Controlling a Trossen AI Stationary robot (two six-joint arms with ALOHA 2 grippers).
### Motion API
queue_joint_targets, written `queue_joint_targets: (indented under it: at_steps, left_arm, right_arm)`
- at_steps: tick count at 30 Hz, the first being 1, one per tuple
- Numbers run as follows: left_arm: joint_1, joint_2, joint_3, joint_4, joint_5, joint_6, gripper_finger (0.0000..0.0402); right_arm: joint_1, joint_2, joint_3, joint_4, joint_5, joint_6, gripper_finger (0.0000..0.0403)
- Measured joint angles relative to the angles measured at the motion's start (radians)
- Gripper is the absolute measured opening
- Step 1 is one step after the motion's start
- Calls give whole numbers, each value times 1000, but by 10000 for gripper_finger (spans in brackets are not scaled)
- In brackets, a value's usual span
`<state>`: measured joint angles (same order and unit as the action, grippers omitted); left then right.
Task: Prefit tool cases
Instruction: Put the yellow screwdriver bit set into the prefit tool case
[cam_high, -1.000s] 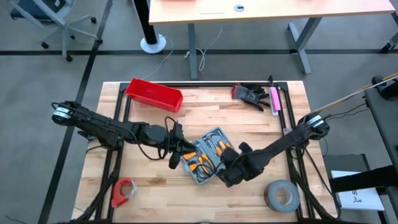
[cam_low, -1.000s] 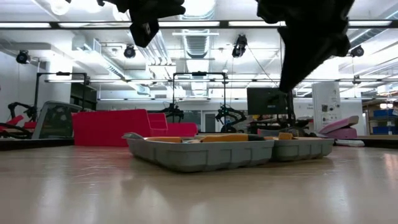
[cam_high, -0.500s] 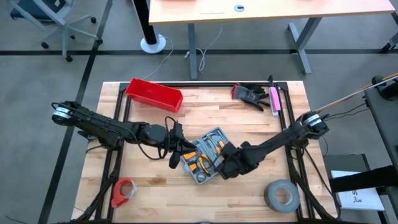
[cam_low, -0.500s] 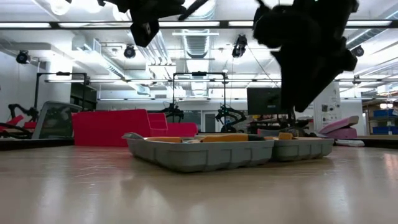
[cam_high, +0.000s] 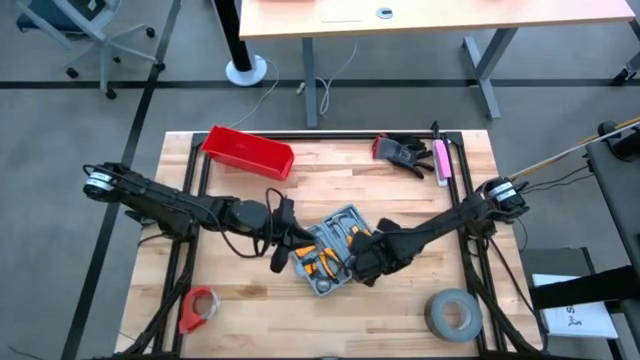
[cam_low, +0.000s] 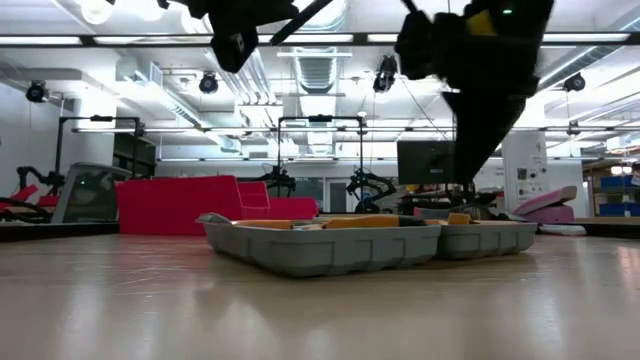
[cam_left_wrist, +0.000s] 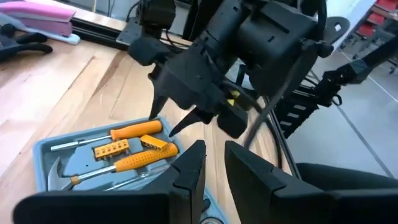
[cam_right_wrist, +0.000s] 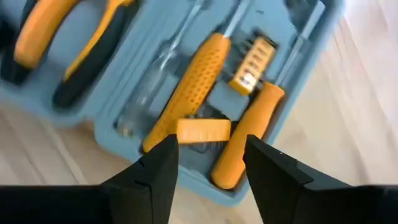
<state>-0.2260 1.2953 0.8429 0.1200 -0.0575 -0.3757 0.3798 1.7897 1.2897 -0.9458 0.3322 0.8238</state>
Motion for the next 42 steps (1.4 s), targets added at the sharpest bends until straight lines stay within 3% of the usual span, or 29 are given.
queue_joint_targets:
  at_steps: [6,8,13,18,25,32,42]
  left_arm:
    - [0,-2,0,-3,52,27,66]
    - [0,-2,0,-9,73,27,66]
    - [0,-8,0,-37,86,27,66]
    - [-3,-54,-1,-38,124,61,66]
    - [-3,-155,-1,-23,122,87,66]
    - [-3,-200,-1,-23,43,81,66]
    - [-2,-191,0,-26,-63,59,66]
  right_arm:
    - [-10,0,-30,-12,-9,-355,142]
    - [-11,-2,-41,8,-60,-447,133]
    - [-14,-9,-59,65,-176,-610,107]
    - [-29,-18,-82,74,-188,-712,97]
    - [-96,-70,-186,177,-236,-815,134]
    - [-119,-132,-275,294,-236,-947,173]
    - [-146,-138,-309,385,-236,-1114,183]
